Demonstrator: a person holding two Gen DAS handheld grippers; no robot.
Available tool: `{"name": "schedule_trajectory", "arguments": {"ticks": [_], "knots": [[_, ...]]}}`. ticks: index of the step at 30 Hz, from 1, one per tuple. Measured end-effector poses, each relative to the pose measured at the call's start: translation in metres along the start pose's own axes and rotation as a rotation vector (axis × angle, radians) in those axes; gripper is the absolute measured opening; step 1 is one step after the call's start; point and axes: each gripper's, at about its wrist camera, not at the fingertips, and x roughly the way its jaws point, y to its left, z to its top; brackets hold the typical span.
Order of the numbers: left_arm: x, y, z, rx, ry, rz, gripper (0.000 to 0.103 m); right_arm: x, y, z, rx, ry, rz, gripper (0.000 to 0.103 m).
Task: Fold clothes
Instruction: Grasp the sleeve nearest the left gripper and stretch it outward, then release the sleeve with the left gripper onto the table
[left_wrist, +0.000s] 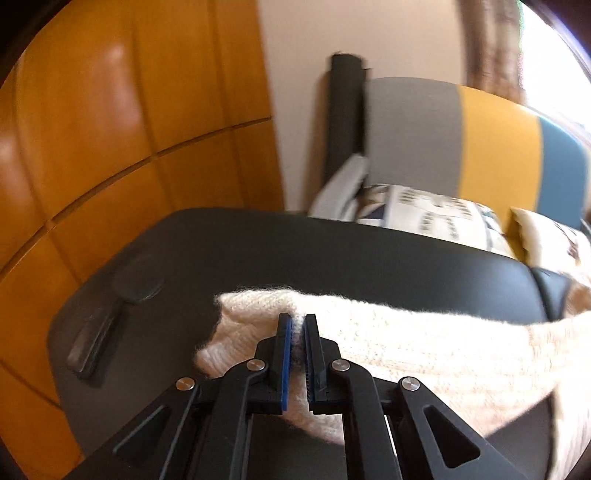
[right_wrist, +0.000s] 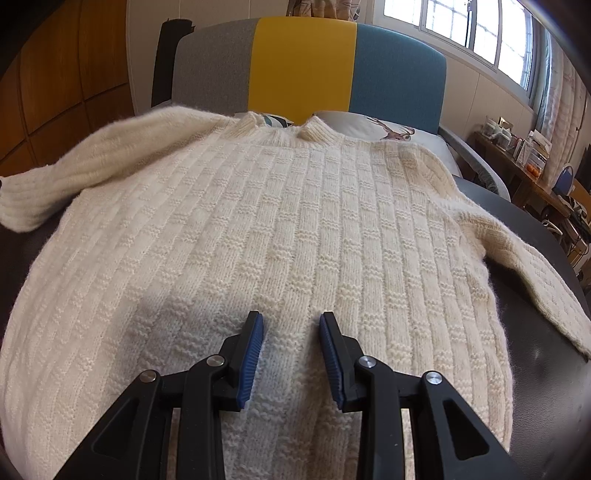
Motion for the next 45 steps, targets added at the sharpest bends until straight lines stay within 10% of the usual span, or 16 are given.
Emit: {"name": "schedule_trajectory", "arguments": {"ticks": [8,19,24,30,40,45], "knots": [[0.064,0.028,-0.001,-0.154,0.172,0.065,0.009,0.001,0.001,0.000,-0.009,-0.001,-0.011,0.032],[0.063,0.076,-0.012,-0.256,0.262,0.123,0.050,0.003,-0.002,0.001,0.014,0.003,0.016,0.032],[0.014,0.090,-0.013,-0.265,0.184,0.089,0.051,0.002,-0.004,0.005,0.015,0.022,0.029,0.032],[-0.061,-0.009,-0.030,0.005,0.060,-0.094,0.054,-0.027,-0.035,0.005,0.138,0.024,0.108,0.032],[-0.127,-0.248,-0.147,0.429,0.117,-0.459,0.062,-0.071,-0.109,-0.045,0.177,0.098,0.161,0.032],[-0.144,-0.288,-0.191,0.567,0.017,-0.410,0.063,-0.067,-0.117,-0.079,0.120,0.144,0.184,0.032]]}}
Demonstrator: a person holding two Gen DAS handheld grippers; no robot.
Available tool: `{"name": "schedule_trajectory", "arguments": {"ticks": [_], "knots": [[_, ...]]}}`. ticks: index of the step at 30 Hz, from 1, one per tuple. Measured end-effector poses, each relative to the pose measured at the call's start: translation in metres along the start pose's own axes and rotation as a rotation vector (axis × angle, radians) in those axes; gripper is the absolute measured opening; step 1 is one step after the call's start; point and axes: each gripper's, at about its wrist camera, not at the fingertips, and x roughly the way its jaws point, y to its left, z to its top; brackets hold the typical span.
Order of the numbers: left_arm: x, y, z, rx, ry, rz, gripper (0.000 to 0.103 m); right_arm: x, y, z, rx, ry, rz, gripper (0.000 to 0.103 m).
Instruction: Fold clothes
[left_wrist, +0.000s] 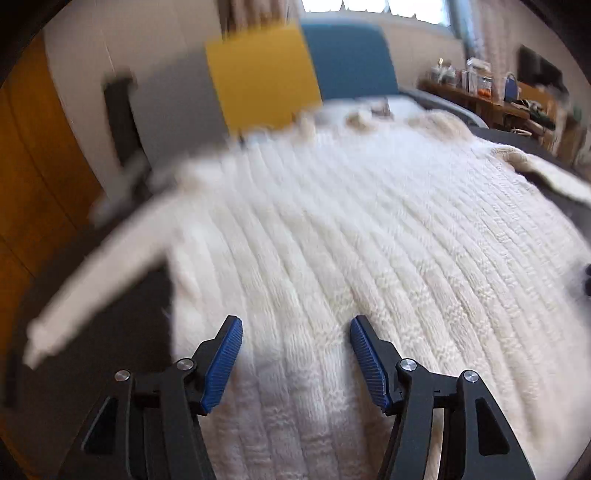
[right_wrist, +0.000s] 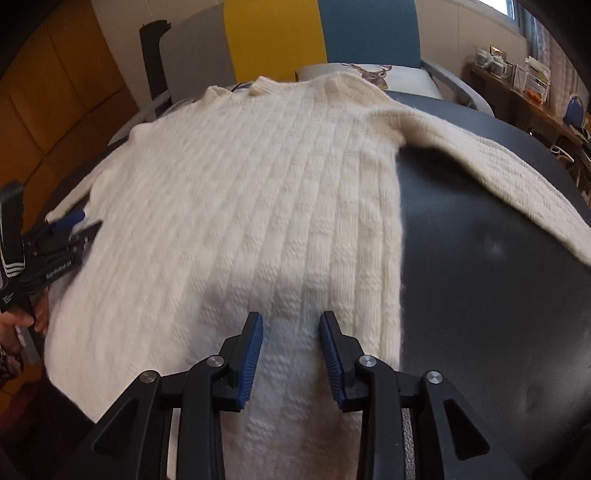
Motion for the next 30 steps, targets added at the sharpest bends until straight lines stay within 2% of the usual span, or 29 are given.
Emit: {"name": "schedule_trajectory", "arguments": {"ticks": [2,5,8,11,14,16,17,19,20,24,27,30], "knots": [[-0.005,-0.003,-0.005,0.016,-0.021,0.024,0.063,-0.004,-0.005,-0.007,-0.017,0.006,-0.008,0.032],[-0.015,0.000,-0.014,-0.029,-0.029,0.003,0.063,-0.010,-0.008,-0.015,-0.038,0.014,0.000,0.032],[-0.030,0.004,-0.017,-0.032,-0.033,-0.005,0.064,-0.016,-0.009,-0.020,-0.039,0.010,0.017,0.032],[-0.035,0.003,-0.002,-0.022,-0.007,-0.006,0.063,-0.024,-0.013,-0.022,-0.026,-0.008,0.039,0.031],[-0.036,-0.004,0.038,-0.053,-0.038,-0.027,0.063,-0.044,-0.051,-0.006,0.118,-0.126,0.038,0.031],[-0.035,-0.013,0.066,-0.064,-0.082,-0.044,0.067,-0.054,-0.083,0.013,0.210,-0.185,-0.006,0.032],[-0.032,-0.020,0.081,-0.069,-0.095,-0.045,0.077,-0.056,-0.100,0.025,0.243,-0.199,-0.033,0.032],[-0.015,-0.037,0.107,-0.081,-0.086,-0.049,0.086,-0.053,-0.129,0.052,0.266,-0.200,-0.100,0.032],[-0.003,-0.045,0.115,-0.085,-0.061,-0.054,0.086,-0.047,-0.141,0.069,0.257,-0.195,-0.138,0.032],[0.045,-0.077,0.124,-0.090,0.076,-0.086,0.086,-0.010,-0.185,0.118,0.234,-0.128,-0.233,0.032],[0.054,-0.085,0.117,-0.082,0.072,-0.049,0.086,0.015,-0.212,0.132,0.254,-0.080,-0.279,0.032],[0.060,-0.076,0.116,-0.128,0.085,-0.080,0.090,0.025,-0.231,0.134,0.262,-0.071,-0.327,0.032]]}}
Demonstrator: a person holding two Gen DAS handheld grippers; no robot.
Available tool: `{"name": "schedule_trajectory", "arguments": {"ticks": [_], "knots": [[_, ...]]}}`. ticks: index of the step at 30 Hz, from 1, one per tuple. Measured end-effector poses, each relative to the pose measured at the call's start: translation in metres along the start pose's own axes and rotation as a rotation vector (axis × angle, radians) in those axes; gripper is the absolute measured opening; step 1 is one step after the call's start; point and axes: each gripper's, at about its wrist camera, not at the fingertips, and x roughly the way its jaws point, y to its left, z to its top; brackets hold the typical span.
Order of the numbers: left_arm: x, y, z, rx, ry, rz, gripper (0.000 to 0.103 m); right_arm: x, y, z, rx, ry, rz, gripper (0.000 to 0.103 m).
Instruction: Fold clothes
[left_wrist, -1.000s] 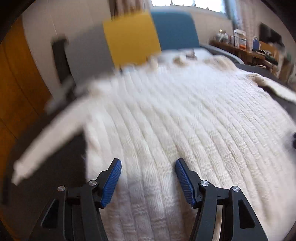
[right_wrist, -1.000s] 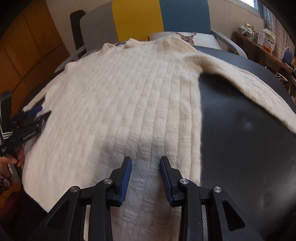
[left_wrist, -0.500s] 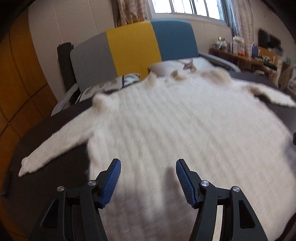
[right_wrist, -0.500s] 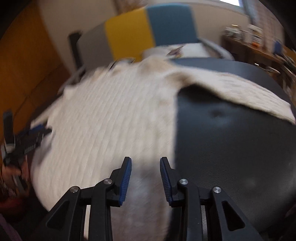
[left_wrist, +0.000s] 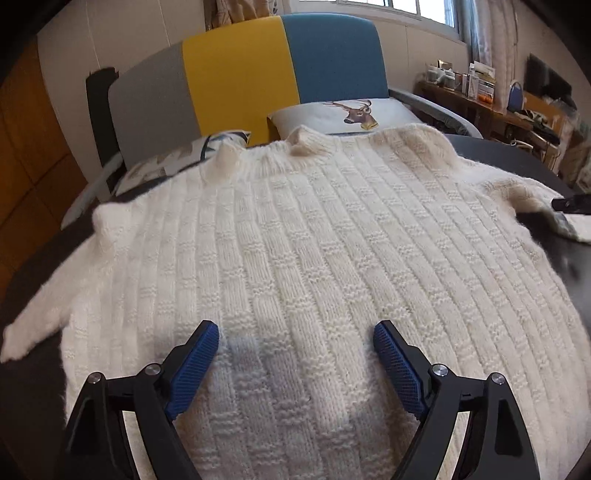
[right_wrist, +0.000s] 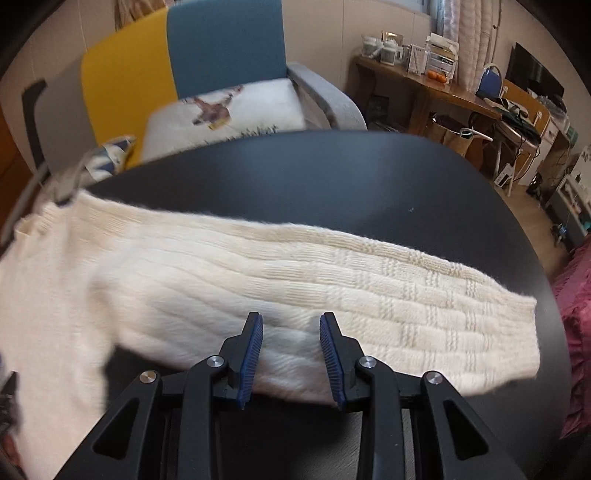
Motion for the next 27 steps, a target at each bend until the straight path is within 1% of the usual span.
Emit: {"name": "schedule_trajectory", "arguments": {"ticks": [2,7,9,10,12,14,18,21,23,24,26,27], "knots": [[0.002,0.002,0.000,-0.009,0.005,-0.010,0.094,0.011,-0.009,0.004,0.003,0.003,-0.033,0.032],[0.005,0.002,0.000,-0.011,0.007,-0.021,0.098,0.038,-0.030,0.013,0.012,0.010,-0.114,0.035],[0.006,0.002,0.000,-0.012,0.008,-0.025,0.099,0.039,-0.031,0.017,-0.011,0.018,-0.124,0.035],[0.007,0.002,0.000,-0.013,0.008,-0.027,0.099,0.034,-0.026,0.018,-0.018,0.012,-0.108,0.035],[0.008,0.003,0.000,-0.013,0.009,-0.032,0.099,0.019,-0.009,0.022,-0.005,-0.031,-0.015,0.035],[0.010,0.010,0.006,-0.031,0.006,-0.012,0.100,0.008,0.011,0.026,-0.004,-0.064,0.072,0.035],[0.016,0.031,0.023,-0.078,-0.004,0.044,0.099,0.014,0.085,0.042,-0.085,-0.052,0.213,0.035],[0.020,0.046,0.035,-0.113,-0.011,0.087,0.099,0.025,0.145,0.053,-0.176,-0.041,0.285,0.035],[0.023,0.057,0.043,-0.136,-0.016,0.115,0.099,0.038,0.179,0.056,-0.204,-0.007,0.340,0.035],[0.024,0.062,0.047,-0.148,-0.018,0.129,0.099,0.047,0.191,0.059,-0.205,0.014,0.350,0.035],[0.029,0.074,0.054,-0.180,-0.016,0.148,0.099,0.057,0.205,0.056,-0.195,0.038,0.323,0.035],[0.035,0.082,0.054,-0.212,-0.005,0.142,0.099,0.064,0.207,0.058,-0.186,0.047,0.308,0.035]]}}
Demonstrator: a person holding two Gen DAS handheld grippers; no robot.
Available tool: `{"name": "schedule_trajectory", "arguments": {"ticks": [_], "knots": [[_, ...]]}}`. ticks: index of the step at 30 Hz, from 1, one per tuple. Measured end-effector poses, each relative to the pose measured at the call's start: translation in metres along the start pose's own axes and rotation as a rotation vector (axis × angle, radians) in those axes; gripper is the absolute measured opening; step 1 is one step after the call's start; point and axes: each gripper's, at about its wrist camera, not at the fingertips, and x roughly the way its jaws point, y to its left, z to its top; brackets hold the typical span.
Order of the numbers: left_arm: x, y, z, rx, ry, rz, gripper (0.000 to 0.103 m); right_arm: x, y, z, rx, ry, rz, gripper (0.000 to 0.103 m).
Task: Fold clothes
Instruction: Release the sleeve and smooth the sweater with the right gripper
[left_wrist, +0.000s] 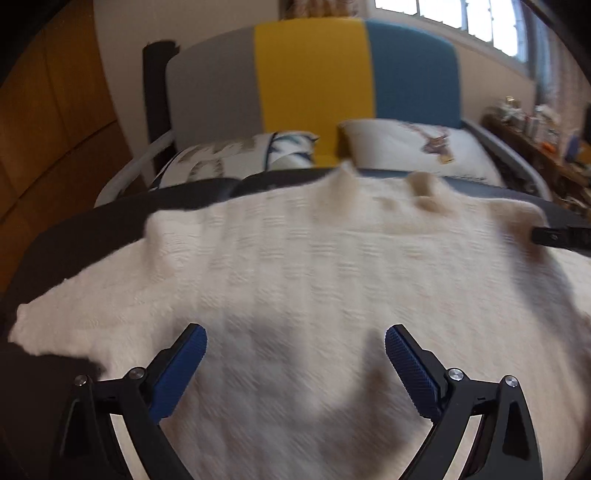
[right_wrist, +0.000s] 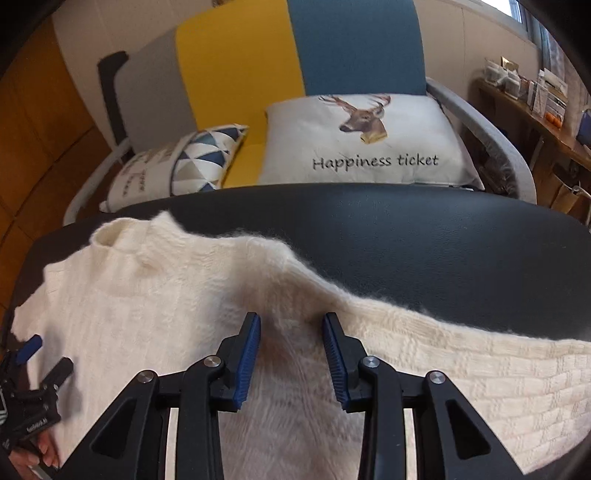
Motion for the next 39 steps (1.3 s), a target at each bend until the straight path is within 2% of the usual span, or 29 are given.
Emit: {"name": "schedule_trajectory", "arguments": {"ticks": [4,10,15,18,22,27,30,35,39], "knots": [[0.024,0.025,0.005,-0.102,0.049,-0.012,0.102,0.009,-0.019,0.003,0.061,-0.039,-0.055,0.032],[0.020,0.017,0.001,-0.077,0.044,0.003,0.103,0.000,-0.012,-0.001,0.011,-0.053,-0.151,0.032],[0.019,0.015,0.001,-0.074,0.042,0.010,0.103,-0.012,0.000,-0.014,-0.047,-0.058,-0.168,0.032],[0.020,0.016,0.003,-0.073,0.042,0.011,0.103,-0.015,-0.006,-0.021,-0.031,-0.052,-0.158,0.032],[0.020,0.014,0.004,-0.067,0.044,0.023,0.103,-0.037,-0.019,-0.034,-0.014,-0.077,-0.103,0.034],[0.013,0.007,0.005,-0.067,0.057,0.053,0.103,-0.061,-0.070,-0.058,0.092,-0.034,-0.119,0.034],[-0.001,-0.008,0.001,-0.064,0.060,0.002,0.103,-0.082,-0.114,-0.082,0.196,-0.041,-0.107,0.034],[-0.021,-0.051,-0.009,0.010,0.039,-0.065,0.103,-0.125,-0.190,-0.123,0.336,-0.065,-0.234,0.035],[-0.035,-0.086,-0.017,0.075,0.024,-0.112,0.103,-0.163,-0.251,-0.154,0.477,-0.112,-0.303,0.035]]}}
